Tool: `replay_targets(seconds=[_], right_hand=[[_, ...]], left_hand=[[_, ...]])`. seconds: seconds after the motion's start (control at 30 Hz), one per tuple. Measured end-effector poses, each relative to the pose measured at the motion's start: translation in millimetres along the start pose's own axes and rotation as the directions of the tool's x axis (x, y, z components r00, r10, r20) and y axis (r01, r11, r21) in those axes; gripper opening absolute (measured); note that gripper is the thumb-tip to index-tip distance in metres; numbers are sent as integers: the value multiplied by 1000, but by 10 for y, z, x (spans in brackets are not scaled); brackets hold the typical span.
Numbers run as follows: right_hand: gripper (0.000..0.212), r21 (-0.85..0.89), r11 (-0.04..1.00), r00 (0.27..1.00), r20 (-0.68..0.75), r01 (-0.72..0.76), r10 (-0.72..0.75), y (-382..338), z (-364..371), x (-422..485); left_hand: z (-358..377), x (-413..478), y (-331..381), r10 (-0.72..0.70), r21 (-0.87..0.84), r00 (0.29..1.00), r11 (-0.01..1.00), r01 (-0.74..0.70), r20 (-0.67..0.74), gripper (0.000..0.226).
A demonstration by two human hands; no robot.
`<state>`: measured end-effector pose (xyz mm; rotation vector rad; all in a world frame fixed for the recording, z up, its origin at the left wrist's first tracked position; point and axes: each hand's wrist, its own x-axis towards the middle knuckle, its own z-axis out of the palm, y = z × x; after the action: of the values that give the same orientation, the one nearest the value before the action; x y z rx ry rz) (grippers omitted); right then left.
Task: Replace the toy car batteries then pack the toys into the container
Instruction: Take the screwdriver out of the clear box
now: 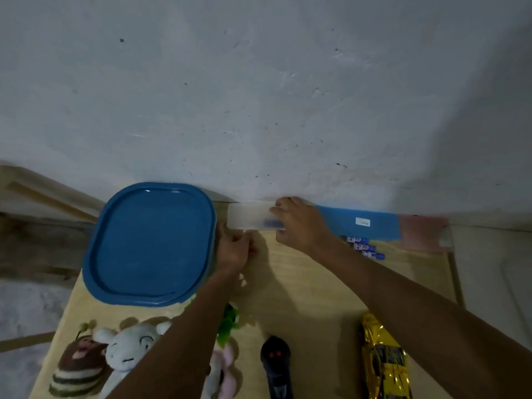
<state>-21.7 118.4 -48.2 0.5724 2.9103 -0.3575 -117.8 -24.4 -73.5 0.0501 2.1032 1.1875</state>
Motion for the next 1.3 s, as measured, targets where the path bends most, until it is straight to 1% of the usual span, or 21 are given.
replay_targets(seconds=[0.07, 0.1, 0.17, 0.23, 0.3, 0.47, 0.57, 0.67, 0.77, 0.87, 0.97, 1.0, 1.07, 1.1, 1.13, 1.17, 1.2, 1.27, 1.3], right_hand=[[54, -15, 1000, 1000, 20, -18, 19, -29, -1, -21], [52, -36, 999, 999, 22, -30, 31, -56, -2, -27], [44, -84, 995, 999, 5, -50, 50, -121, 5, -17], [36, -107, 992, 998, -7, -60, 59, -183, 6, 4], [32, -133, 990, 998, -2, -57, 58, -225, -8, 10], [37, -151, 987, 998, 18, -56, 59, -275, -27, 12], [42, -145, 987, 997, 31, -66, 71, -300, -10, 24], [45, -140, 988, 997, 26, -71, 75, -304, -15, 38], [45, -115, 991, 998, 9, -63, 64, -307, -44, 40], [39, -103, 993, 999, -9, -52, 51, -260, -103, 50], [37, -72, 996, 998, -8, -58, 57, -168, -161, 46], [38, -45, 997, 997, -25, -68, 67, -139, -159, 27], [36, 56, 993, 983, -145, -106, 113, -102, -117, -46], [32, 107, 987, 956, -254, -122, 145, -87, -76, -91], [28, 136, 982, 912, -370, -134, 176, -77, -37, -131], [24, 147, 977, 865, -460, -152, 203, -74, -11, -162], [21, 146, 973, 822, -521, -181, 231, -68, 2, -184], [20, 166, 954, 772, -561, -250, 300, -53, 16, -201], [21, 181, 942, 754, -566, -281, 334, -57, 14, -206]], left_hand=[[-26, -6, -27, 10, -31, 1000, 999, -9, 21, 65], [-33, 1, -38, 10, -41, 999, 999, -8, 38, 63], [-34, 29, -54, 9, -74, 998, 997, -4, 68, 59], [-29, 39, -41, 30, -99, 996, 995, -22, 84, 67], [-29, 42, -48, 44, -137, 995, 990, -32, 86, 62], [1, 59, -83, 19, -225, 996, 974, 0, 82, 52], [34, 85, -104, 17, -240, 995, 971, 6, 96, 47], [49, 81, -103, 32, -275, 995, 961, -6, 92, 48], [68, 92, -125, 30, -286, 996, 958, -5, 81, 47], [87, 133, -176, 25, -277, 996, 961, -1, 84, 51], [103, 150, -183, 60, -196, 997, 979, -50, 44, 53], [104, 148, -177, 70, -162, 997, 985, -64, 30, 54], [106, 122, -149, 69, -119, 997, 991, -67, 18, 60], [107, 108, -139, 78, -99, 997, 992, -76, 16, 64], [101, 93, -132, 92, -81, 996, 993, -91, 17, 69], [94, 71, -129, 114, -66, 993, 992, -112, 24, 70], [86, 36, -115, 131, -60, 991, 990, -129, 30, 66], [84, -28, -78, 123, -80, 991, 990, -119, 42, 56], [88, -36, -69, 96, -104, 995, 990, -91, 39, 51]])
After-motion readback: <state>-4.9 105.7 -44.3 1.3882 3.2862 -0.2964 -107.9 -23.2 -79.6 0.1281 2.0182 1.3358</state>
